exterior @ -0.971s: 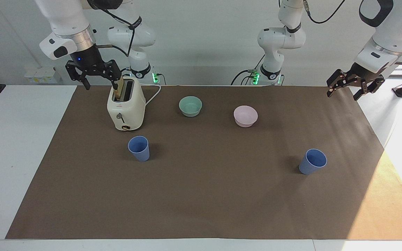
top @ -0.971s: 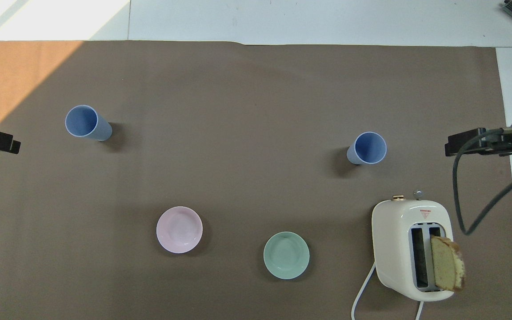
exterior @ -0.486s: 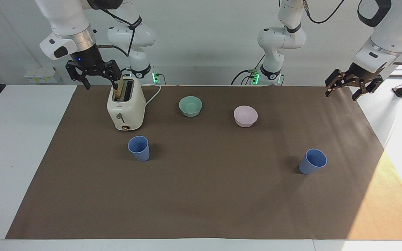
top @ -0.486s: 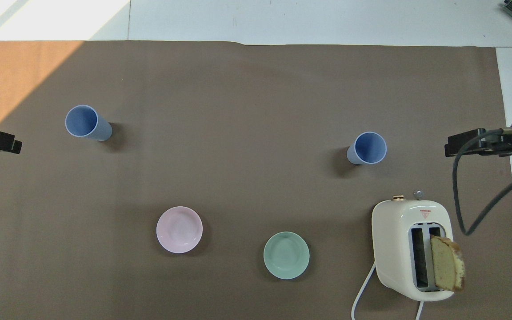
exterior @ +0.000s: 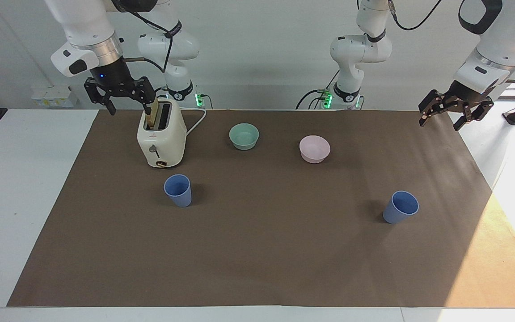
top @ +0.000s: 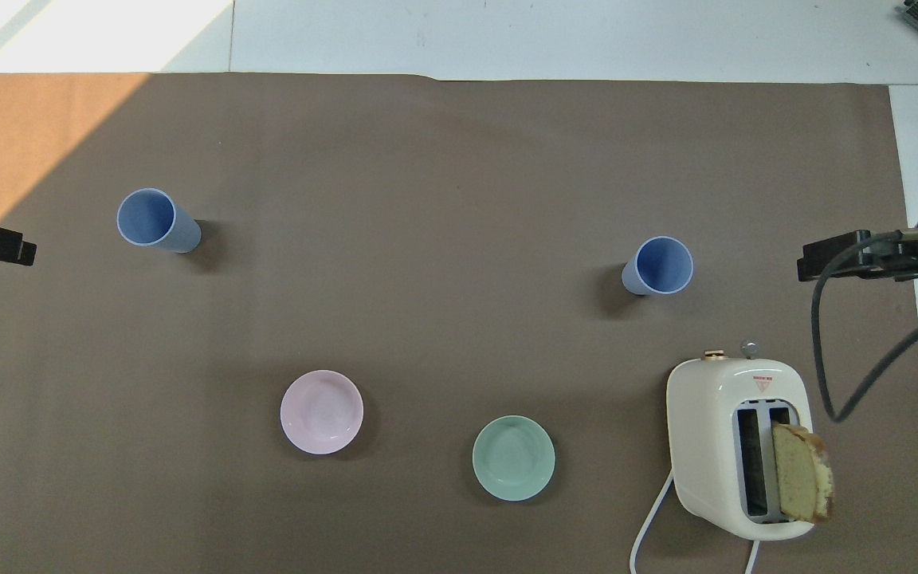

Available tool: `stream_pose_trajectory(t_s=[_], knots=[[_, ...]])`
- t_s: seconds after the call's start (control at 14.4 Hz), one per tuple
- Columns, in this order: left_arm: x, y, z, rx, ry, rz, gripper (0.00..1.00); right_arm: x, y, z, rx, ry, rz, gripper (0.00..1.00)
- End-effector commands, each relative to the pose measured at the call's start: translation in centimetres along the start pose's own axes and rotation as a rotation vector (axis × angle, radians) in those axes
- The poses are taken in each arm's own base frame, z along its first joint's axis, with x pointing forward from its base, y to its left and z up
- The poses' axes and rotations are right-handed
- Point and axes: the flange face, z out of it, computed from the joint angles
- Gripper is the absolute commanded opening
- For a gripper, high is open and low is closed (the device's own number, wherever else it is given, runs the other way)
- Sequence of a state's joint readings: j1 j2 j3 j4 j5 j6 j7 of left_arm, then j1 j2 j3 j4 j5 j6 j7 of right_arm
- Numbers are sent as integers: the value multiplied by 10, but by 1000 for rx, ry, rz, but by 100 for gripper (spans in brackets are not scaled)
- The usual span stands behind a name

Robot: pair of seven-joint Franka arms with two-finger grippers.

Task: Stack blue cups with both arms

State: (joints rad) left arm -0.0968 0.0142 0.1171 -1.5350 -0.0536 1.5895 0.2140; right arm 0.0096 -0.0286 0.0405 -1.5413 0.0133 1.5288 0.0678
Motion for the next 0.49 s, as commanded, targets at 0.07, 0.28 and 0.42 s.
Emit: stream_pose_trajectory(t_s=[0.07,0.28,0.42], knots=[[7,-2,9,21,39,-3,100,0,1,-1,16,2,-15,100],[10,-5,12,24,51,-6,100,0,1,-1,14,2,-15,100],[11,-5,16,26,55,-7,100,0,1,-1,16,3,-17,100]])
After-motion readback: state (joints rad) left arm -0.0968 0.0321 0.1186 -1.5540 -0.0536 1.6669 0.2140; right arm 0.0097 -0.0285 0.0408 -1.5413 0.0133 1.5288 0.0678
